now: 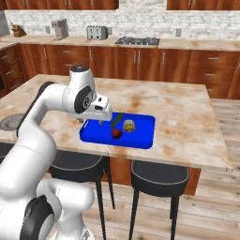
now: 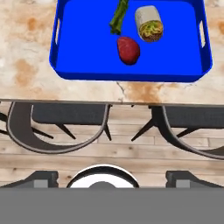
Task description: Create a steak meal by picking up the steak and asparagus from the tray and placing them on the plate. Leave the burrito on the tray.
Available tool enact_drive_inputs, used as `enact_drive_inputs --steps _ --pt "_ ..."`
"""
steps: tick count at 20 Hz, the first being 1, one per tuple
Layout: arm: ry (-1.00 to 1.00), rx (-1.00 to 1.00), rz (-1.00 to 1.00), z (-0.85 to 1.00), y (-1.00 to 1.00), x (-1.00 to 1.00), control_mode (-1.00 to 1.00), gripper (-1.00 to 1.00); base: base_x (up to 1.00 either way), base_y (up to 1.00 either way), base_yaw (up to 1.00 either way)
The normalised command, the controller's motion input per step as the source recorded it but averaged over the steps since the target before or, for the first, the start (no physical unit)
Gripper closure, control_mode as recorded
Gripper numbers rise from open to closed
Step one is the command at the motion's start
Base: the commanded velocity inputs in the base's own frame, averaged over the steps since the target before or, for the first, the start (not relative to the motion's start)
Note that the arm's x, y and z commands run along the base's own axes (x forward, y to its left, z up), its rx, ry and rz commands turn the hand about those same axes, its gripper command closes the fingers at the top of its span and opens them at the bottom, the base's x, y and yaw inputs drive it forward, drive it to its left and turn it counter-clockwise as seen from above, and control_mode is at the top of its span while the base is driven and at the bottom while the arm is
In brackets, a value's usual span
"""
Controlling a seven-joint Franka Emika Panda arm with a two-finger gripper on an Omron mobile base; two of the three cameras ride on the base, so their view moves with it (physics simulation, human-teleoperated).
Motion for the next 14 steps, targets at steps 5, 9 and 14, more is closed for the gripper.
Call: enact_drive_inputs --steps 5,9,14 --pt "0.00 0.00 -0.03 -0.20 0.00 0.66 -1.00 -1.00 0.00 0.00 0.00" --pt "0.00 0.00 0.00 -0.21 0.03 0.70 -1.00 -1.00 0.00 0.00 0.00" --pt "0.00 0.00 0.00 -0.30 0.02 0.60 -1.00 -1.00 0.00 0.00 0.00"
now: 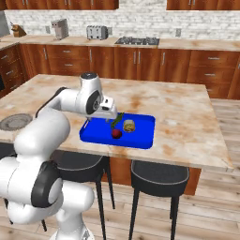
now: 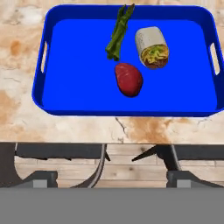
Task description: Create a steak meal by picking up the steak and asparagus from the tray and placing them on the plate. Leave the burrito on the tray.
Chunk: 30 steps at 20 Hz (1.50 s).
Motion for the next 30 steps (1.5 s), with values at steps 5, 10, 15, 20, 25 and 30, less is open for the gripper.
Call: enact_drive_inputs --steps 5,10,15,20,25,30 --pt "0.00 0.00 0.00 -0.32 0.00 0.53 -1.00 -1.00 0.00 0.00 0.00" --pt "0.00 0.00 0.00 -0.37 0.00 0.59 -1.00 -1.00 0.00 0.00 0.00" --pt "0.01 0.00 0.00 -0.46 0.00 0.75 -1.00 -1.00 0.00 0.00 0.00" --pt "0.01 0.00 0.00 -0.44 0.00 0.80 -1.00 -1.00 0.00 0.00 0.00" --pt "0.00 0.00 0.00 -0.39 0.00 0.73 -1.00 -1.00 0.00 0.00 0.00" --pt "0.00 0.00 0.00 -0.42 -0.03 0.68 -1.00 -1.00 0.00 0.00 0.00"
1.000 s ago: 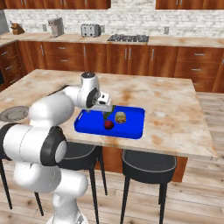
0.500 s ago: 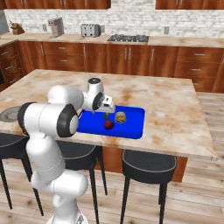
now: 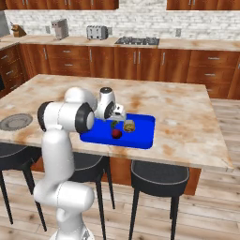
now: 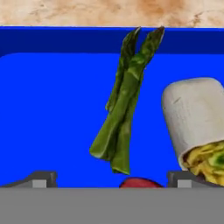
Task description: Create a steak meal by picking up the steak and asparagus from the tray and placing them on the plate. Leave the burrito on the tray.
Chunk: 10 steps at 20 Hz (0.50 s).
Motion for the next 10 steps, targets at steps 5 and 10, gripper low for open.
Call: enact_drive_inputs --steps 5,10 --pt "0.00 0.00 0.00 -0.45 -0.02 0.65 -1.00 -1.00 0.00 0.00 0.00" --pt "0.00 0.00 0.00 -0.51 -0.01 0.55 -1.00 -1.00 0.00 0.00 0.00"
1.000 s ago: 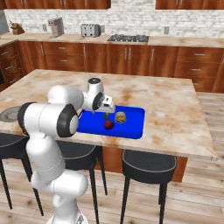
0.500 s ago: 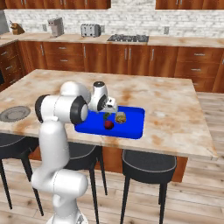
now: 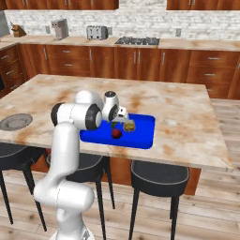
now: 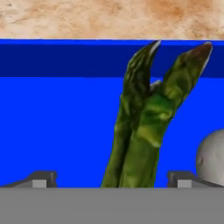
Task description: Create a steak meal by picking up the steak and asparagus from the tray and placing them on the plate. Leave the burrito on the tray.
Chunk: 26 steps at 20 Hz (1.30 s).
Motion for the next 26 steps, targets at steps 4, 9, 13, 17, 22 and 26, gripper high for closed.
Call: enact_drive_inputs --steps 4,9,13,17,22,26 --pt "-0.03 0.00 0.00 -0.18 0.00 0.02 -1.00 1.00 0.00 0.00 0.00" --pt "-0.01 0.00 0.00 0.27 0.00 -0.28 -1.00 1.00 0.00 0.00 0.00" --pt "0.00 0.03 0.00 0.82 0.03 -0.56 -1.00 1.00 0.00 0.00 0.00" --pt "0.04 0.15 0.00 0.99 0.27 -0.58 -1.00 1.00 0.00 0.00 0.00" --pt "0.02 0.14 0.00 0.74 0.74 -0.53 -1.00 1.00 0.00 0.00 0.00" --pt "0.07 0.07 -0.01 0.32 1.00 -0.53 -1.00 1.00 0.00 0.00 0.00"
